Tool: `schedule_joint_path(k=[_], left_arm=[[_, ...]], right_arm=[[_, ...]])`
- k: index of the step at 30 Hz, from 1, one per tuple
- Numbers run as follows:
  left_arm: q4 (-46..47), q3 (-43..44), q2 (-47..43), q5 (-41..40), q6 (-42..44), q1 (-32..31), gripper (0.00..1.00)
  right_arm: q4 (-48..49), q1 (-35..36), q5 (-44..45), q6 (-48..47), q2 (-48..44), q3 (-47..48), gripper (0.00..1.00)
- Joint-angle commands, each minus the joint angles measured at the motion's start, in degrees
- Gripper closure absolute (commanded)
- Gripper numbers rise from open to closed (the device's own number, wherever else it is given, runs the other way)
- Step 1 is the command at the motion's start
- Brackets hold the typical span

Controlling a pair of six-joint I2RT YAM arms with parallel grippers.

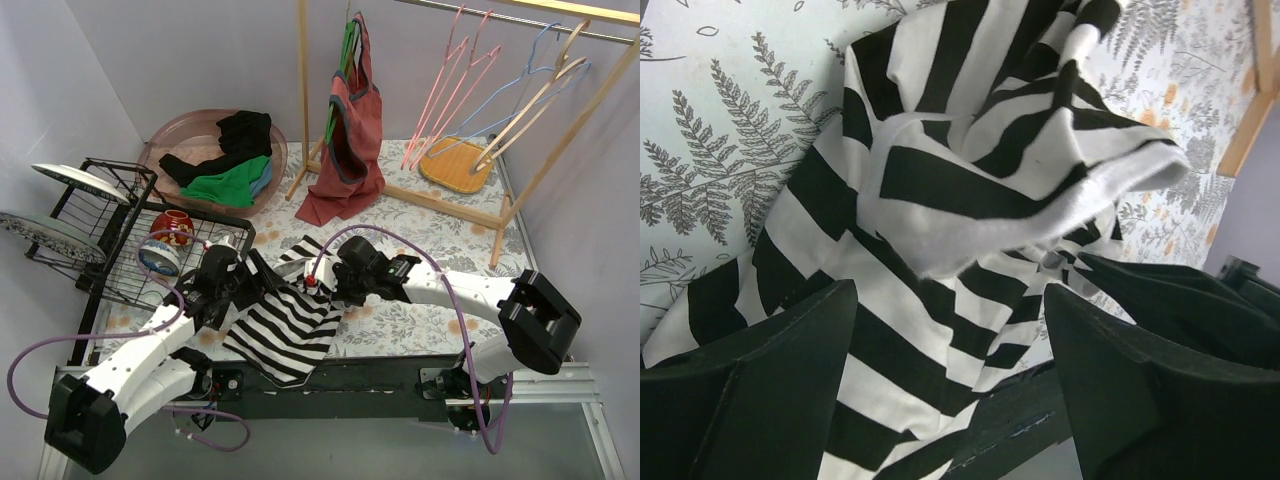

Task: Place the tank top on the hanger

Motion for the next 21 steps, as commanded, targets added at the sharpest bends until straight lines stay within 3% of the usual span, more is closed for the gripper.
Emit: schedule_joint_path(k=[1, 9, 13, 16, 17, 19, 21], left_arm=[[4.1, 0.79, 3.69, -0.56, -0.03, -0.15, 0.27], [6.04, 2.9, 8.26, -2.67, 1.99, -0.15, 0.37], [7.35, 4.13, 10.37, -3.63, 3.39, -0.15, 0.56], [7.71, 6.41, 11.95, -4.51, 5.14, -0.15, 0.78], [7.36, 7.2, 12.04, -4.69, 5.59, -0.15, 0.91], [5.7, 11.22, 12.13, -4.08, 7.95, -0.15, 1.0], [3.85, 15.01, 11.7, -2.5, 10.06, -0.15, 1.0]], right_arm=[[-4.68, -2.44, -0.36, -0.4, -4.39, 3.21, 0.99], [-16.47, -16.75, -26.37, -12.7, -18.01, 1.38, 0.99], [-17.97, -21.77, -27.44, -13.59, -24.69, 0.05, 0.99], [-21.13, -25.2, -25.95, -14.11, -28.38, 1.53, 0.99], [-21.83, -26.08, -24.56, -14.46, -29.44, 2.24, 0.99], [-23.85, -28.72, -23.14, -14.55, -32.51, 4.08, 0.99], [-24.91, -31.08, -20.42, -14.73, -34.45, 5.49, 0.99]])
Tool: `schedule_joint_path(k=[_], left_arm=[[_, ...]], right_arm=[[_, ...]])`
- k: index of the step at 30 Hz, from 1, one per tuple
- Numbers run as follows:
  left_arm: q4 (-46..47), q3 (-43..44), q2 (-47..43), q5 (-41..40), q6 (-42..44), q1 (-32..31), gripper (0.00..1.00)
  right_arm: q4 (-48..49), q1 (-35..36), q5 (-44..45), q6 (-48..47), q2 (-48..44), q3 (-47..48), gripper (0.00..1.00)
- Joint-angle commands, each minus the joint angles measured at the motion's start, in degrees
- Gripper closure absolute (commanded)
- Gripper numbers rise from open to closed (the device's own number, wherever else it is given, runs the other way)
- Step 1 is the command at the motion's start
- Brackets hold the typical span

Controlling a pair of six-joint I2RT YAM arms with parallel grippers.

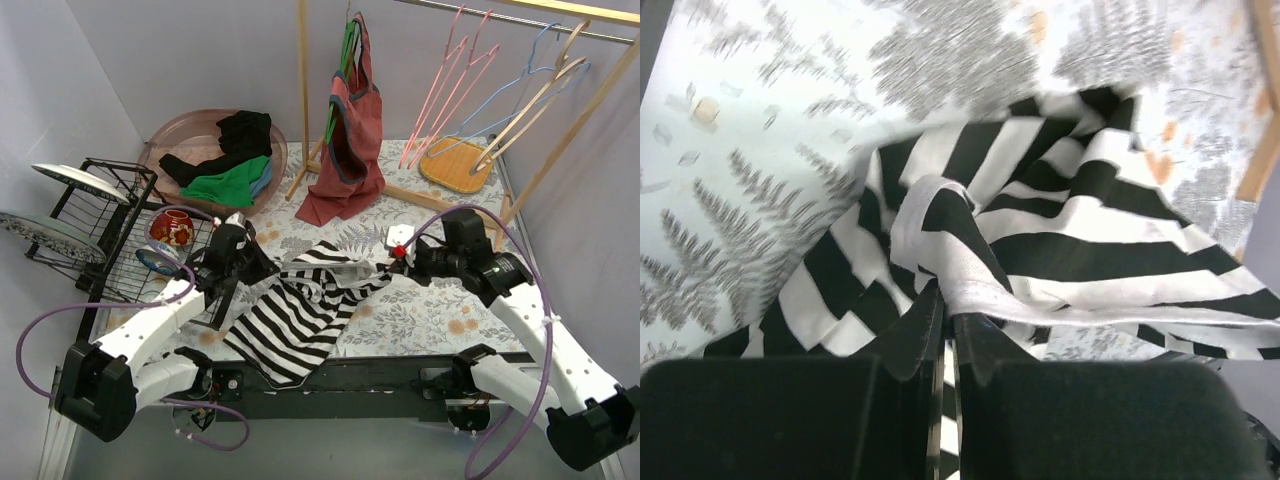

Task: Place the tank top on the hanger

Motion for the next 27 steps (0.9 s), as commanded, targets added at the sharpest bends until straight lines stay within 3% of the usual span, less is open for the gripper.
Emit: schedule_joint_path(k=[1, 5, 10, 16, 21, 27], left_arm=[[-3.19, 11.69, -1.7, 1.24, 7.29, -0.13, 1.0], [-6.54, 21.71, -6.35, 6.16, 13.7, -0.13, 1.0], [-10.75, 33.25, -8.13, 17.83, 17.94, -0.13, 1.0], [-14.37, 42.05, -6.72, 23.39, 18.65, -0.13, 1.0], [-12.35, 38.81, -6.98, 25.85, 18.04, -0.13, 1.0], [-5.94, 20.55, -6.02, 29.54, 14.96, -0.13, 1.0]], right_arm=[[-5.26, -4.28, 3.39, -1.77, -6.08, 5.67, 0.99], [-8.43, -8.32, 7.44, -3.0, -9.09, 12.94, 0.99], [-14.4, -12.45, 4.54, -3.79, -9.36, 22.8, 0.99], [-16.17, -18.16, 0.24, -1.95, -8.92, 31.06, 0.98], [-15.03, -19.84, -0.56, -1.16, -10.05, 28.19, 0.95], [-11.87, -19.93, 0.85, -4.58, -16.2, 6.67, 0.91]])
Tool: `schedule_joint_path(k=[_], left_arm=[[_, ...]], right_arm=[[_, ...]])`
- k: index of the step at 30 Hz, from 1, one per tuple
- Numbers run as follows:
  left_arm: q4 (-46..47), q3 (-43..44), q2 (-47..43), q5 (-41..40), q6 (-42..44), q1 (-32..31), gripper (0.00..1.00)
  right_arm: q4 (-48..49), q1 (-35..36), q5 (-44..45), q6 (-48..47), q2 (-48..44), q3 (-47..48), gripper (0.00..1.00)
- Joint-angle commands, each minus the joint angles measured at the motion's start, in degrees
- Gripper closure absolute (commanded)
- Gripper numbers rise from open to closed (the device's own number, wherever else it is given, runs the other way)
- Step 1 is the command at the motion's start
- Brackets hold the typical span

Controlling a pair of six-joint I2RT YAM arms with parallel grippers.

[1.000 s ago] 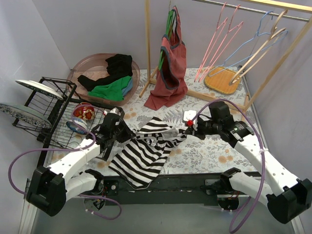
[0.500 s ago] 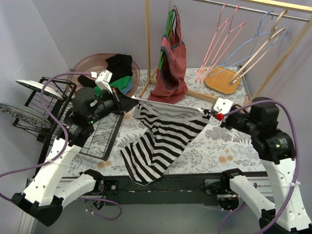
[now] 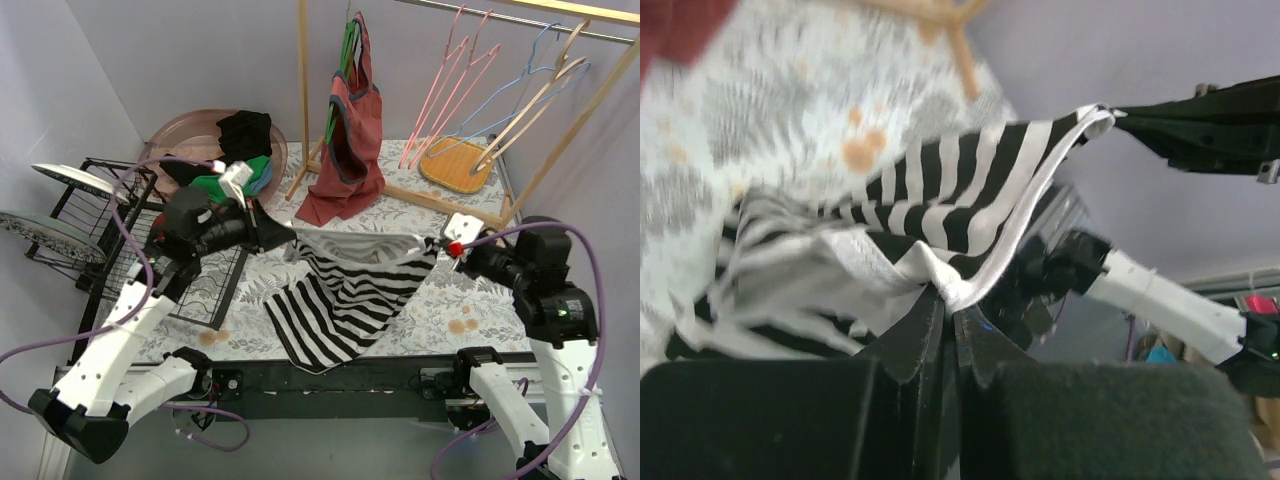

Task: Place the tank top on the hanger

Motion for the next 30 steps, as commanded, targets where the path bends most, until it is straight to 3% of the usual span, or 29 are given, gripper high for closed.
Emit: schedule_joint_path(k=[1, 5, 9, 12, 15, 16, 17, 20, 24, 30], left_arm=[[4.09, -12.97, 1.52, 4.24, -2.39, 0.0, 1.0], [9.73, -25.03, 5.03, 5.47, -4.68, 0.0, 1.0], [12.54, -27.94, 8.98, 3.63, -4.42, 0.0, 0.99], [13.33, -27.51, 11.27, 1.96, -3.9, 0.0, 0.89], [13.69, -25.67, 12.51, 1.78, -3.02, 0.0, 0.72], [13.6, -25.14, 12.77, 1.95, -2.67, 0.0, 0.67], [13.17, -24.26, 12.69, 1.69, -2.05, 0.0, 0.57], [9.92, -20.48, 10.41, 0.56, 1.28, 0.0, 0.42], [5.18, -15.83, 5.05, 1.6, 6.2, 0.0, 0.3], [2.09, -4.15, 4.59, 5.28, 10.08, 0.0, 0.24]], right_arm=[[1.75, -0.28, 1.26, -2.46, -3.53, -13.21, 0.91], [3.42, -0.28, 3.37, -2.55, -4.68, -22.97, 0.89], [7.28, -0.36, 7.06, 0.6, -1.53, -26.94, 0.88], [10.54, -0.28, 8.21, 2.8, 1.81, -27.65, 0.85], [12.91, -0.37, 9.17, 5.35, 4.37, -27.13, 0.58], [13.35, -0.28, 10.74, 6.14, 4.72, -26.77, 0.37], [13.53, -0.36, 11.28, 6.5, 4.99, -26.51, 0.33], [13.45, -0.45, 11.46, 7.55, 4.29, -24.75, 0.26], [12.74, -1.15, 7.87, 8.52, 2.79, -23.61, 0.22], [13.88, -5.63, -4.96, 8.52, 3.84, -25.01, 0.19]])
